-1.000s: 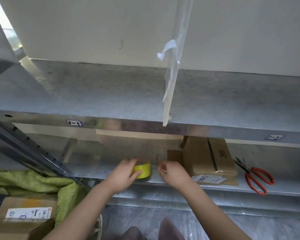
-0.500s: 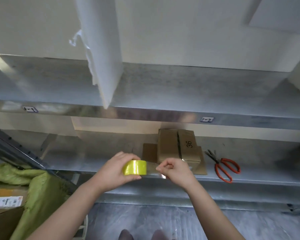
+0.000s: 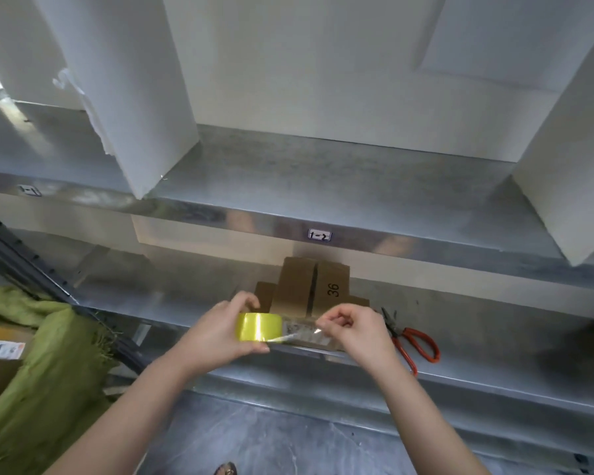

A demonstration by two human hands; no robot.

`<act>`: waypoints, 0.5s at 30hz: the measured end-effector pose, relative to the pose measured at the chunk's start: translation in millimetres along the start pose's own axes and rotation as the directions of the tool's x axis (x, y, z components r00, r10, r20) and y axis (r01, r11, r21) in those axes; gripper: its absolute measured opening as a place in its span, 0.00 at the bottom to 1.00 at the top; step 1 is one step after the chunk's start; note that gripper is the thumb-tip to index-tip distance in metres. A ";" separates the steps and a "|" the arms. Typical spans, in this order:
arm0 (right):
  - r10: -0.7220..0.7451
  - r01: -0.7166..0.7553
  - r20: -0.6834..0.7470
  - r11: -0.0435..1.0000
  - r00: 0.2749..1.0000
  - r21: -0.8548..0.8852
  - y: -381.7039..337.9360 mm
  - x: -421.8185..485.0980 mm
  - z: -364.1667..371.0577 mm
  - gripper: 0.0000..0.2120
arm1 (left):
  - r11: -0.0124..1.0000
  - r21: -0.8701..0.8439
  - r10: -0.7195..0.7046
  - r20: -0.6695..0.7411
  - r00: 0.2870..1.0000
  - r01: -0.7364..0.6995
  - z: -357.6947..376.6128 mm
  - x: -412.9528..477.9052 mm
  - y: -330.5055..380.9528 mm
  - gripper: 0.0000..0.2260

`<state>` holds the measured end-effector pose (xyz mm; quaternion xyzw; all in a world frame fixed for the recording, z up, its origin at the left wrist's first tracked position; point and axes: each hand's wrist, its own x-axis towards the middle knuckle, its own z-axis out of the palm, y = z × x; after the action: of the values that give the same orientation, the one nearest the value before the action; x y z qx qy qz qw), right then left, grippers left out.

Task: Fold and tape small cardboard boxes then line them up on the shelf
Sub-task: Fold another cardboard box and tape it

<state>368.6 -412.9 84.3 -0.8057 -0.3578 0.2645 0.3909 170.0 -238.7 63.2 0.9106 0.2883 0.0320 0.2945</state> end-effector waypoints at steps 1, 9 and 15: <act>0.009 -0.009 -0.002 1.000 1.000 0.014 3.6 2.8 -4.1 0.05 | 0.999 -0.049 0.007 0.041 0.999 -0.005 -0.1 -4.3 1.3 0.27; 0.185 -0.206 0.100 0.939 0.978 0.277 28.9 -0.5 -3.0 0.02 | 0.998 -0.015 0.057 -0.024 0.998 -0.058 -5.9 -9.9 1.2 0.20; 0.056 -0.017 -0.157 0.971 0.986 0.237 28.7 -18.8 8.7 0.06 | 0.973 0.230 0.009 -0.079 0.997 0.009 -14.6 14.8 -0.8 0.27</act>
<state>361.7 -436.4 58.8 -0.7793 -0.2762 0.2456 0.5061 178.6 -222.6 73.2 0.9366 0.3014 0.0344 0.1752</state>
